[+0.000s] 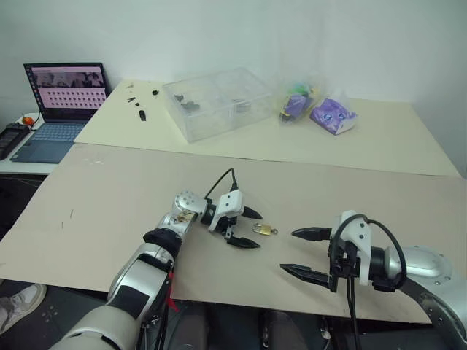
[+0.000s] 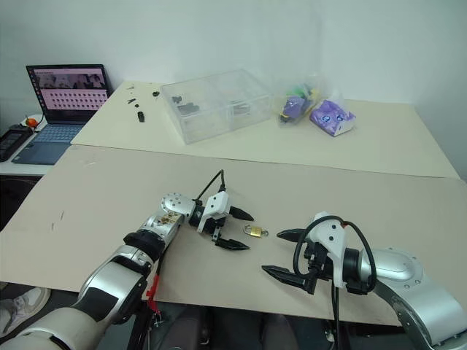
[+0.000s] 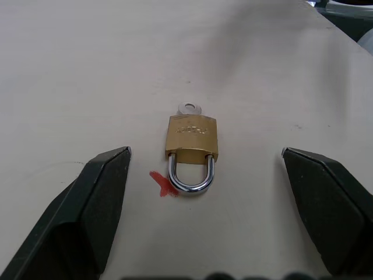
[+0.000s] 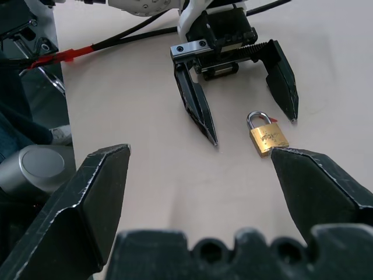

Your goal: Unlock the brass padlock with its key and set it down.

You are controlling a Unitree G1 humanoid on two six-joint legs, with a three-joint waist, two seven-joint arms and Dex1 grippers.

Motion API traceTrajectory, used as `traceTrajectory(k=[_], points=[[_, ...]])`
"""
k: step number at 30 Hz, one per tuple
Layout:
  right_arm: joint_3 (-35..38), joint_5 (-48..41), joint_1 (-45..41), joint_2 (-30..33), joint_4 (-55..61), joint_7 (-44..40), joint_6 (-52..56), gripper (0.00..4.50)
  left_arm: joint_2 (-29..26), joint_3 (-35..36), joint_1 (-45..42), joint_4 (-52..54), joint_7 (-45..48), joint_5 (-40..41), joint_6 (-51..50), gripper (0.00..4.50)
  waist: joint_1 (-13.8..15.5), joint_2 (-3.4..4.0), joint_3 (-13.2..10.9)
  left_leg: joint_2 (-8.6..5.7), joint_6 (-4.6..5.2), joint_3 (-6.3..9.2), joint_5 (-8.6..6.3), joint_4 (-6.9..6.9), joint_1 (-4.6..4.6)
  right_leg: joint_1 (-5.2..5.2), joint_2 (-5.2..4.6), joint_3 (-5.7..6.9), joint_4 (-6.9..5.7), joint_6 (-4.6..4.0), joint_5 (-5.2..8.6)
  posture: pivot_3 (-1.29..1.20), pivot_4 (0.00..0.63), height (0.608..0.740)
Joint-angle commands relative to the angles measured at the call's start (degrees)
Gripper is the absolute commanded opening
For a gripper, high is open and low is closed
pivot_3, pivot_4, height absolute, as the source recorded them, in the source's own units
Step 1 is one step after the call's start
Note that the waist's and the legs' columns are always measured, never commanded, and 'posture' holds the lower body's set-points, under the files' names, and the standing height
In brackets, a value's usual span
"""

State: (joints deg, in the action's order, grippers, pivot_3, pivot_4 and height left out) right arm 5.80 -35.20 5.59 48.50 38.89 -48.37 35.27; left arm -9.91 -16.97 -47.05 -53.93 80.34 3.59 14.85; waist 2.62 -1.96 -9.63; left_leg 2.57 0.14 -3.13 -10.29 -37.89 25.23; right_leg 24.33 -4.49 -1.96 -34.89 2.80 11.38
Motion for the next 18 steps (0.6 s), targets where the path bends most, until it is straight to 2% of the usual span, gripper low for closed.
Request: traceTrajectory(k=[1, 11, 14, 16, 18], points=[[1.78, -1.22, -0.39, 0.13, 1.31, 0.07, 0.09, 4.5, 2.18, -0.27, -0.68, -1.81, 0.19, -0.95, -1.22, 4.41, 0.23, 0.01, 0.0, -0.01, 0.0, 0.0, 0.0, 0.0, 0.0, -0.03, 0.0, 0.0, 0.0, 0.0, 0.0, 0.0, 0.15, 0.726], [1.63, -0.93, -0.36, 0.04, 1.25, 0.55, 0.16, 4.5, 2.47, -0.63, -1.09, -2.37, 3.93, -2.14, -0.14, 4.41, 0.26, 0.01, 0.01, -0.02, 0.27, 0.03, 0.16, 0.0, 0.02, -0.05, 0.01, 0.01, 0.0, 0.01, 0.01, 0.0, 0.15, 0.726], [1.45, -0.8, -0.19, -0.07, 1.34, 0.85, 0.15, 4.5, 2.49, -0.66, -1.12, -2.28, 4.38, -2.54, 0.12, 3.82, 0.23, 0.01, 0.01, -0.01, 0.45, 0.03, 0.27, 0.0, 0.03, -0.04, 0.01, 0.01, 0.01, 0.01, 0.01, 0.0, 0.15, 0.726], [1.37, -0.83, 0.03, -0.16, 1.53, 1.12, 0.18, 4.5, 2.58, -0.58, -1.12, -2.04, 4.57, -2.66, 0.02, 3.23, 0.22, 0.01, 0.01, -0.01, 0.45, 0.02, 0.27, 0.0, 0.04, -0.04, 0.01, 0.01, 0.01, 0.01, 0.02, 0.0, 0.15, 0.726], [1.32, -0.91, 0.31, -0.24, 1.77, 1.39, 0.17, 4.5, 2.76, -0.61, -1.17, -1.64, 4.66, -2.74, -0.29, 3.23, 0.22, 0.01, 0.0, 0.0, 0.46, 0.02, 0.27, 0.0, 0.04, -0.03, 0.01, 0.01, 0.01, 0.01, 0.03, 0.0, 0.15, 0.726]])
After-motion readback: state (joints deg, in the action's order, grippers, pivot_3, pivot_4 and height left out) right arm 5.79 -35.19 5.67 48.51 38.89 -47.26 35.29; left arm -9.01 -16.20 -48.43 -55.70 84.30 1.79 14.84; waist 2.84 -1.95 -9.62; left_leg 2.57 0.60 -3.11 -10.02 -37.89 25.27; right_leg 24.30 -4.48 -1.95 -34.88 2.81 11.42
